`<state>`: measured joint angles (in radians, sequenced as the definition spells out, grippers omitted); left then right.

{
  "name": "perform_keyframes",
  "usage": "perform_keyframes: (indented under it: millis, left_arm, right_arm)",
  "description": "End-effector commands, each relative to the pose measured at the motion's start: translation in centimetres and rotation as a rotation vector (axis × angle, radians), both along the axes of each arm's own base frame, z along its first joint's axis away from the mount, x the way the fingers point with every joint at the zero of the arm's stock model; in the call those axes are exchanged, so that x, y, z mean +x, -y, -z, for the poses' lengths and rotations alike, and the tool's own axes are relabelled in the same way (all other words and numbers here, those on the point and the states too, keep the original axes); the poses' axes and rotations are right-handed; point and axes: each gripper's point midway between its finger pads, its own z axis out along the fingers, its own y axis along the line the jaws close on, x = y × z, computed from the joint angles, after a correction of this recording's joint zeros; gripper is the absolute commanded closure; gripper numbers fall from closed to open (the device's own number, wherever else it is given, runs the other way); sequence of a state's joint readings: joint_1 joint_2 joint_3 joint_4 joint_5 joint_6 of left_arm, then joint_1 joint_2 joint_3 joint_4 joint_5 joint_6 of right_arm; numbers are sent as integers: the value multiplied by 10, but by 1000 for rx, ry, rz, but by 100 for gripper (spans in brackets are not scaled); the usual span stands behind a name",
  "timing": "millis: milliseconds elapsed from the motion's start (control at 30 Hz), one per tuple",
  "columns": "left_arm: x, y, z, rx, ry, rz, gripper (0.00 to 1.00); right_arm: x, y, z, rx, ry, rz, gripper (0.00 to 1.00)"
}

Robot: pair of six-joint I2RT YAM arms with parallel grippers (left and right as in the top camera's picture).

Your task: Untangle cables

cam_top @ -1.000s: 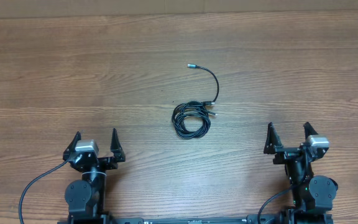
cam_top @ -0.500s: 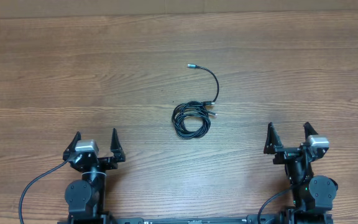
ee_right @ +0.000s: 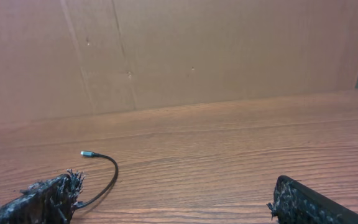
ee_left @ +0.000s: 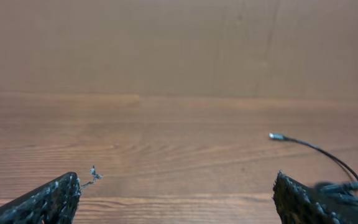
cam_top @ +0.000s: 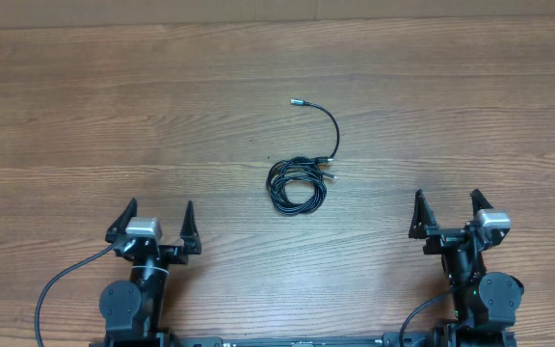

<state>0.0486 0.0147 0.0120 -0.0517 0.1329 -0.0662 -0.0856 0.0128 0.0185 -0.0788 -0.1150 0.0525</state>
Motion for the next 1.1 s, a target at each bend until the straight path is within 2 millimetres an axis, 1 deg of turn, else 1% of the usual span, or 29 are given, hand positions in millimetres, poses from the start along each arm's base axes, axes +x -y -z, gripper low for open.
perform_keyframes:
  millis: [0,133,267,467,567,767,833,1067]
  left_arm:
    - [-6,7,-18,55,21,44,0]
    - [-10,7,-24,89,-8,47,0]
    - [-10,7,-25,90,-37,49,0]
    - [-1,6,-25,86,-124,54,0]
    - [7,10,-22,114,-184,88,1]
    - [30,13,-9,93,-370,122,0]
    - [40,16,-1,108,-468,148,0]
    - [64,37,23,154,-679,236,1]
  right_arm:
    - [0,4,2,-2,2,18,0]
    - [0,4,2,-2,2,18,0]
    - [0,4,2,-2,2,18,0]
    - [0,4,2,-2,2,18,0]
    - [0,4,2,-2,2,18,0]
    - [0,4,2,-2,2,18,0]
    - [0,4,2,-2,2,18,0]
    - [0,4,2,-2,2,18,0]
